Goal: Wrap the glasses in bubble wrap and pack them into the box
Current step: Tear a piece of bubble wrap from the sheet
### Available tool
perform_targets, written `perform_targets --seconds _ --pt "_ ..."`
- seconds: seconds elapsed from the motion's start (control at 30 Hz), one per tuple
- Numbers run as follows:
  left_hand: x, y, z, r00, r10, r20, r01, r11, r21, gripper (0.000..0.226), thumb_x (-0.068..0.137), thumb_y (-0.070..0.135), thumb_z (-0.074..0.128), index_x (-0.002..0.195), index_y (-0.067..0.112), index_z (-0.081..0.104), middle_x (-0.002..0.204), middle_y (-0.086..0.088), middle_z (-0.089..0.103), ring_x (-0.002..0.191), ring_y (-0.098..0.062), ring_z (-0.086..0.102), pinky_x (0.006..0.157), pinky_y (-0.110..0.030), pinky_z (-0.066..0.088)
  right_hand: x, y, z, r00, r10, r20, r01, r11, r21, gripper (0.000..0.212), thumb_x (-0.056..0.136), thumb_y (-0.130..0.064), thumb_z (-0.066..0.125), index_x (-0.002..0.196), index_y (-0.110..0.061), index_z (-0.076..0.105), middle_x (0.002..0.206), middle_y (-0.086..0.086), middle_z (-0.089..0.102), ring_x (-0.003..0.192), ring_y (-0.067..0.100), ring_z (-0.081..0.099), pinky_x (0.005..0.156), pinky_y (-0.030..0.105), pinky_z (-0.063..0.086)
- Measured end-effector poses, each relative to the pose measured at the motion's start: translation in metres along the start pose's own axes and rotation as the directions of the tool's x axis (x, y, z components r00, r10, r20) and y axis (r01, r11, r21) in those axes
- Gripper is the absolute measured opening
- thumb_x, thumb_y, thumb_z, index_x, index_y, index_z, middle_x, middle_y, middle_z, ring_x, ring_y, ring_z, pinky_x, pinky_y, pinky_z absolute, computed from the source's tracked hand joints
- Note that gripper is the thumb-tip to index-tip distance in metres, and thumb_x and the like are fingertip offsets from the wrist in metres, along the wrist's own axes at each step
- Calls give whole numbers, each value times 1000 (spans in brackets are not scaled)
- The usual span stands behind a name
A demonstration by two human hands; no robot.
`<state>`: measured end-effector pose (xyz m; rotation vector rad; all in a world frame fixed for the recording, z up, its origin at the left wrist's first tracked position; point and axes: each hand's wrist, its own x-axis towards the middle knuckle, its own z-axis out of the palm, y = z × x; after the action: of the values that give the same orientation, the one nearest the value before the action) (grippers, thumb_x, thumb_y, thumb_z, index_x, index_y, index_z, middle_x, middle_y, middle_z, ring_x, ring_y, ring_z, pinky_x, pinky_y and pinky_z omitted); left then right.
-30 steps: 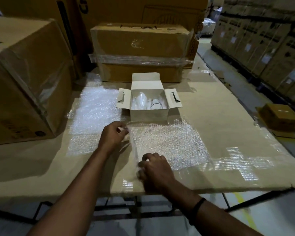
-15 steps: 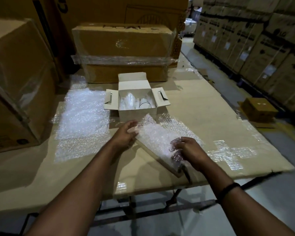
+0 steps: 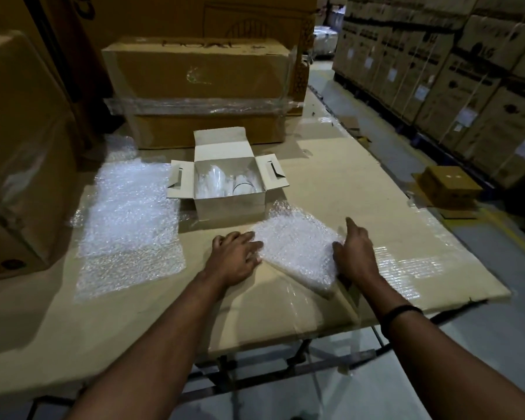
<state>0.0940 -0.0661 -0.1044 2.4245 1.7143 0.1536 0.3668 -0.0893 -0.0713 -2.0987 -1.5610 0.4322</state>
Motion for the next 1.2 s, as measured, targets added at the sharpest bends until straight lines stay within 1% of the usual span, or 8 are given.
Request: perform_targets --seconds 0.1,0.3,0.47,0.6,0.8,0.97,1.07,1.2 --pt "1 6 0 998 -27 -60 28 999 28 41 95 51 46 135 41 51 152 8 38 137 -20 31 104 -40 21 -18 -10 4 932 -337 -134 283 907 -313 59 92 -40 55 144 -15 41 146 16 44 130 36 41 105 47 34" --pt "-3 6 4 959 -35 -282 35 999 -5 21 90 40 58 103 32 73 134 7 55 125 -19 44 97 -39 25 -39 -22 23 806 -270 526 531 722 -443 100 79 -85 23 154 -18 14 163 4 10 150 22 6 119 54 -3" --pt "-11 2 -11 897 -37 -440 -77 968 -237 37 83 51 45 89 27 73 122 12 65 117 -16 54 95 -34 21 -33 -26 12 780 -483 397 620 677 -396 56 88 -47 54 136 -19 49 140 5 53 126 26 51 100 36 41" --pt "-18 -11 -27 987 -79 -137 5 880 -475 74 62 72 63 128 40 55 138 13 48 130 -11 33 105 -27 17 -25 -27 -6 841 -393 371 492 840 -227 23 91 -26 52 109 -22 64 109 5 69 102 30 63 77 34 48" --pt "-12 7 -29 954 -278 114 181 227 -957 7 83 20 76 79 16 73 86 -4 72 91 -28 67 79 -39 54 -8 -17 -30 827 -363 429 335 932 142 16 93 -28 62 81 -19 67 76 -6 71 75 14 65 72 24 48" --pt "0 4 -28 922 -384 -56 245 689 -682 31 91 44 63 75 17 68 68 3 70 71 -17 67 75 -33 52 3 -17 -26 929 -213 303 266 953 -145 43 88 -39 65 128 -27 55 106 5 70 101 24 64 83 34 50" --pt "7 12 -25 901 -424 -86 333 806 -489 33 90 48 61 81 17 67 81 -2 72 81 -27 67 77 -36 52 -5 -20 -11 919 -356 171 394 834 -386 60 92 -44 56 145 -27 35 144 4 48 128 26 47 100 38 39" --pt "7 18 -19 893 -434 -122 382 872 -307 25 91 44 60 97 21 67 102 -6 70 100 -31 64 85 -36 45 -20 -14 20 836 -371 405 527 749 -401 82 83 -71 9 154 -31 7 164 -4 2 150 18 5 118 47 6"
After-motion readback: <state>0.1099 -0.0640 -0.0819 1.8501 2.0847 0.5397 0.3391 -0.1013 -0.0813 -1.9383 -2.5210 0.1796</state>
